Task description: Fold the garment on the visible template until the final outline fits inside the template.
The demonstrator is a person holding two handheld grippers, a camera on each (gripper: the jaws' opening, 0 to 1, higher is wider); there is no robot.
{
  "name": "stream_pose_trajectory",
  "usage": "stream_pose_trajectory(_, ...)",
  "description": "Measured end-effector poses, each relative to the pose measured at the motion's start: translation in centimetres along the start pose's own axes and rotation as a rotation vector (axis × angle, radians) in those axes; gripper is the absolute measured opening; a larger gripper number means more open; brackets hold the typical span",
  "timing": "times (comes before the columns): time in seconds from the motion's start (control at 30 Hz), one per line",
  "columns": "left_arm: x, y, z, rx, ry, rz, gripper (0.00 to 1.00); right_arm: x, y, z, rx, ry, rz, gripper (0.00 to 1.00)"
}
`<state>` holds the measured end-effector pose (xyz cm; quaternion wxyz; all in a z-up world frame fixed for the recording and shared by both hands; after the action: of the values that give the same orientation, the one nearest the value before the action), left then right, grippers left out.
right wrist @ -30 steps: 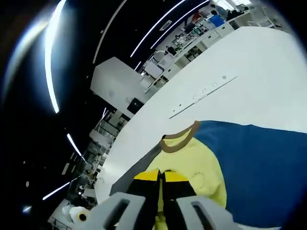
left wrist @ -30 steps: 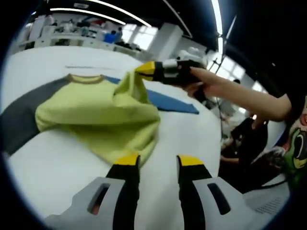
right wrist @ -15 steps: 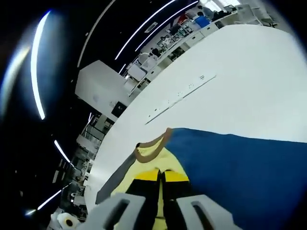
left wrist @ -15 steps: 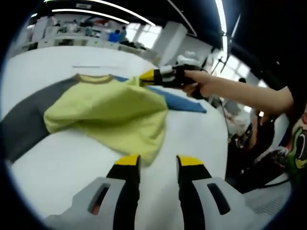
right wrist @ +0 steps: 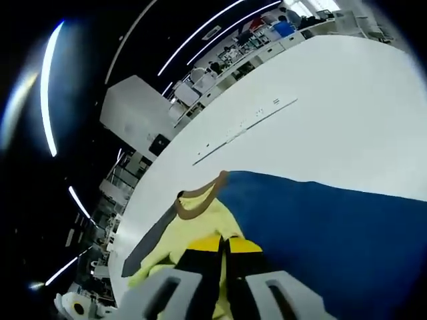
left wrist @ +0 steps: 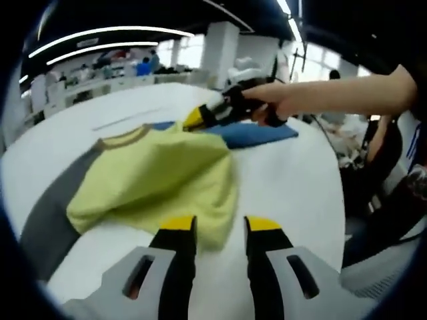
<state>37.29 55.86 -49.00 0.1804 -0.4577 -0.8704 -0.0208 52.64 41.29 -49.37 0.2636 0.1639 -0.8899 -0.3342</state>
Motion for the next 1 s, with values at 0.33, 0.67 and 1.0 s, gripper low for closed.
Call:
stream_pose_trajectory(0.33,-0.2,0.0,0.1,-0.045,0.011,0.001,0.25,2.3,1.7,0.6,0.117,0.0,-0.121,0.24)
stream_pose_trajectory(0.67,-0.3,-0.1,0.6,-0.055,0.024,0.013,0.25,5.6,3.8,1.2,0.386,-0.004,-0.312,0.73)
stream_pose_trajectory(1.0,-0.2,0.2,0.9,-0.136,0.057,0.025,0.23,9.0,4.6,2.5,0.609,0.057,-0.448,1.0)
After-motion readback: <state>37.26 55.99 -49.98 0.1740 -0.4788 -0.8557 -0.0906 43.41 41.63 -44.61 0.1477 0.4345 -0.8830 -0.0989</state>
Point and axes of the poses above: the point that each gripper's makers call its tool centre point, and the gripper's own axes: x roughly backward along the fingers, y roughly to its left, z roughly out of its underside, the point moved 3 cm from there along x, roughly backward along the fingers, and after that the axes turned 13 degrees about -y, right-handed, at the moved point
